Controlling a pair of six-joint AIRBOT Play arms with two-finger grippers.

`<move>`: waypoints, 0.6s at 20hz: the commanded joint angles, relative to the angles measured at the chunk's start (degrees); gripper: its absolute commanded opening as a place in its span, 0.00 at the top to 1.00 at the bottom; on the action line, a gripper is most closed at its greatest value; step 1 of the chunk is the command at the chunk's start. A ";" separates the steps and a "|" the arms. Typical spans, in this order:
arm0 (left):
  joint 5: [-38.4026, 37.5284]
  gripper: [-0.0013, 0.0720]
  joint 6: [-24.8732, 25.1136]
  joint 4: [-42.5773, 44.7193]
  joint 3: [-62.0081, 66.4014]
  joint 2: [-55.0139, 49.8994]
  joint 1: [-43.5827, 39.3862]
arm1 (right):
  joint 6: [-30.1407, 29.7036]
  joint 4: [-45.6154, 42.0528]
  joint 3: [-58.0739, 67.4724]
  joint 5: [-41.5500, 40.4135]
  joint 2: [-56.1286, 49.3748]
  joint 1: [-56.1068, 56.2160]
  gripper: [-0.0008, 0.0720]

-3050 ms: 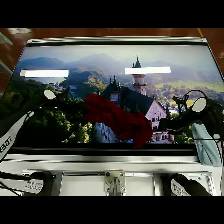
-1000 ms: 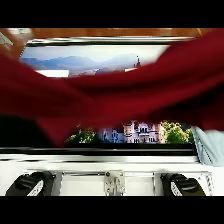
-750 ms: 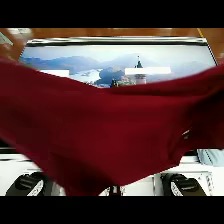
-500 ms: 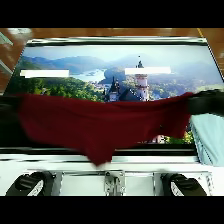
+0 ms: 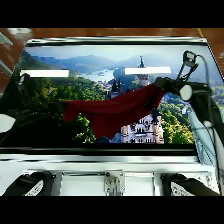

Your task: Fold the shirts.

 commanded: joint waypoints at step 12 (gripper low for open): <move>9.88 0.93 1.22 -3.15 -0.42 -6.71 0.00 | -15.34 22.16 -5.40 27.36 -1.36 -0.02 0.18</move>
